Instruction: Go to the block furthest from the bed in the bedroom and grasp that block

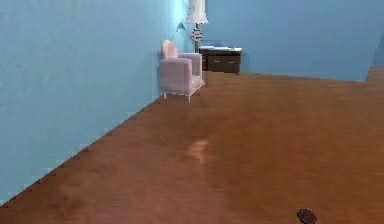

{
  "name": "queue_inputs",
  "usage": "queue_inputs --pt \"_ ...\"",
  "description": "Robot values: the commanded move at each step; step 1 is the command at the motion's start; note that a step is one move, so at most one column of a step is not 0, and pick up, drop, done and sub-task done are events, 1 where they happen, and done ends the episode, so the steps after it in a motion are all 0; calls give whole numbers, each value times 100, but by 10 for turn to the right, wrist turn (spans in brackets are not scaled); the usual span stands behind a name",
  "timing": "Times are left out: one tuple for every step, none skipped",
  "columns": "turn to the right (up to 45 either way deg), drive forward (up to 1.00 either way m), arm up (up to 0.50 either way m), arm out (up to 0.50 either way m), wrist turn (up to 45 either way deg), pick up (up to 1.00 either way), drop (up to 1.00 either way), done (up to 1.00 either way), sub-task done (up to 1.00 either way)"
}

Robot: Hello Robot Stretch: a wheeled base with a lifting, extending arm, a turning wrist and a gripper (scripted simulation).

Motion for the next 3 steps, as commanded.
queue_inputs --pt "0 45 0 0 0 0 0 0 0" --pt "90 0 0 0 0 0 0 0 0" --pt "0 100 0 0 0 0 0 0 0"
